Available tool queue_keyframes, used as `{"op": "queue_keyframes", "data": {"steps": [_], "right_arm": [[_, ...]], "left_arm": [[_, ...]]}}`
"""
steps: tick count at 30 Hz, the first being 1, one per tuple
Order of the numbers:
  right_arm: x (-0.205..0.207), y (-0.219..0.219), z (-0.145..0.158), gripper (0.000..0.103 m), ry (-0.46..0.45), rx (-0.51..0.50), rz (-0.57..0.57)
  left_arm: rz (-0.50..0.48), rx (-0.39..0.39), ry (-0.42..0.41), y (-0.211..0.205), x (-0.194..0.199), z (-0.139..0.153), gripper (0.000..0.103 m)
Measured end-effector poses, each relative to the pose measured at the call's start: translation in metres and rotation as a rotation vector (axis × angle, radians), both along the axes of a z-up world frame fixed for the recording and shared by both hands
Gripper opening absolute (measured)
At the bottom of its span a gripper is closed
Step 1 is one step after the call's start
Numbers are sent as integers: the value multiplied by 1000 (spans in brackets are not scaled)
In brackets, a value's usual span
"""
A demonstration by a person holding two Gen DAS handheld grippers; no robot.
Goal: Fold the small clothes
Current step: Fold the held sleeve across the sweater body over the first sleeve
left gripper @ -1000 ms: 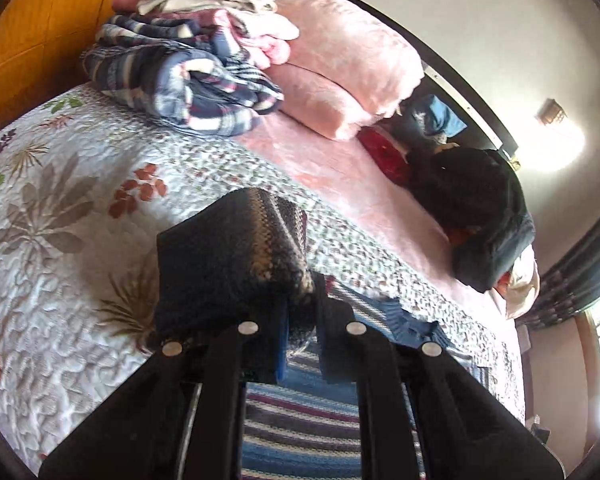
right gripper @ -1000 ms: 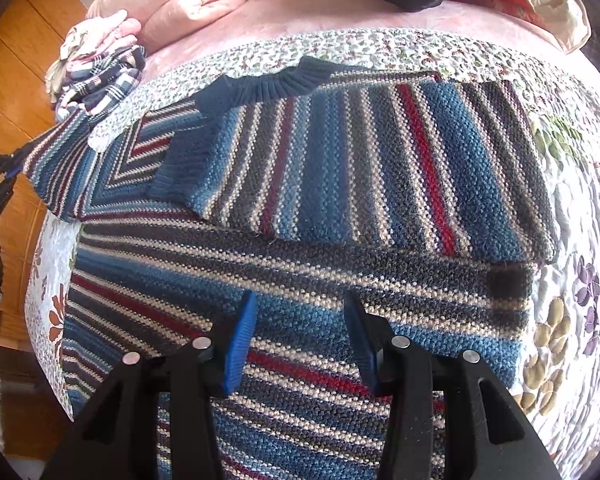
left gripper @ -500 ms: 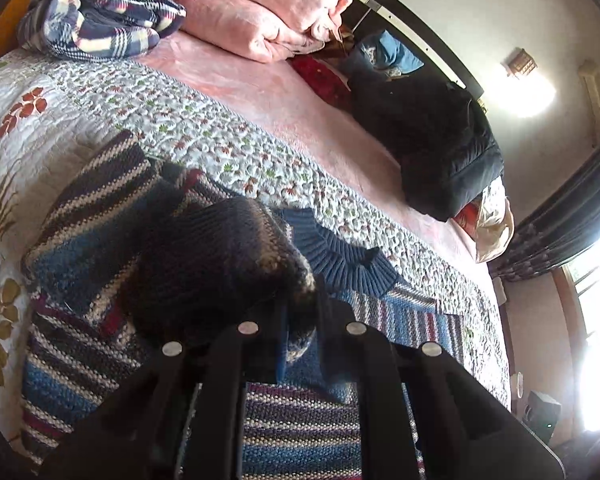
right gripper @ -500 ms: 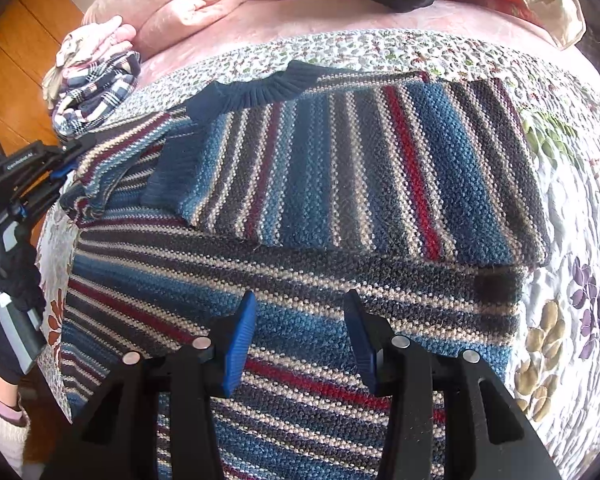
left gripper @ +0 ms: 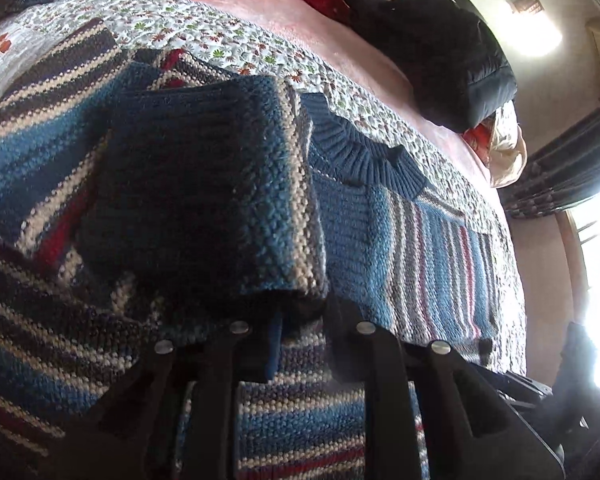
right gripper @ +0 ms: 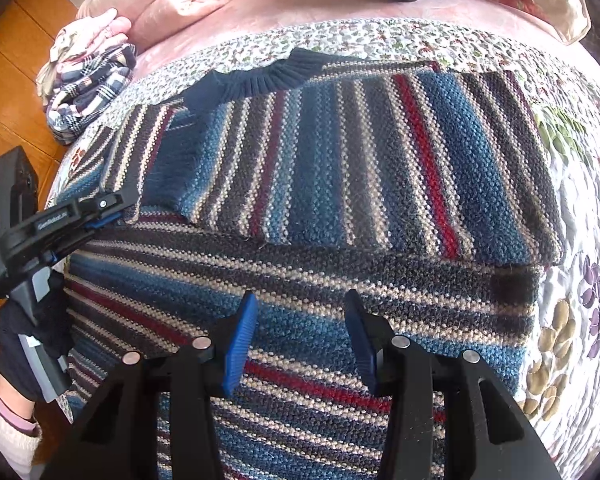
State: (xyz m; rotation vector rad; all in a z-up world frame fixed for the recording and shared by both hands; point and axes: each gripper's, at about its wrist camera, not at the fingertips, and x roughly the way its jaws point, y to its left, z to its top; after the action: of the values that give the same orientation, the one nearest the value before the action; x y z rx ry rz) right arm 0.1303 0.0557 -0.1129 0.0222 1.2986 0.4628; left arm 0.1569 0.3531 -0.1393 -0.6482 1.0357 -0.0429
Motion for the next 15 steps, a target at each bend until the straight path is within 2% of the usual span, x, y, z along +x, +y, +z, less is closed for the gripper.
{"op": "queue_keyframes", "data": {"steps": [3, 5, 7, 9, 12, 15], "right_arm": [[8, 11, 9, 46, 6, 38, 15], [16, 24, 18, 46, 3, 70, 30], [26, 41, 26, 46, 9, 106, 46], [36, 63, 32, 46, 20, 139, 70], [48, 101, 32, 47, 32, 143, 100], [55, 139, 29, 49, 55, 146, 141]], "left_arm": [[-26, 12, -56, 14, -29, 24, 25], [23, 90, -81, 36, -45, 40, 30], [94, 188, -75, 61, -51, 49, 30], [154, 300, -32, 84, -50, 51, 30], [183, 354, 37, 109, -40, 40, 30], [166, 386, 124, 116, -26, 20, 29]]}}
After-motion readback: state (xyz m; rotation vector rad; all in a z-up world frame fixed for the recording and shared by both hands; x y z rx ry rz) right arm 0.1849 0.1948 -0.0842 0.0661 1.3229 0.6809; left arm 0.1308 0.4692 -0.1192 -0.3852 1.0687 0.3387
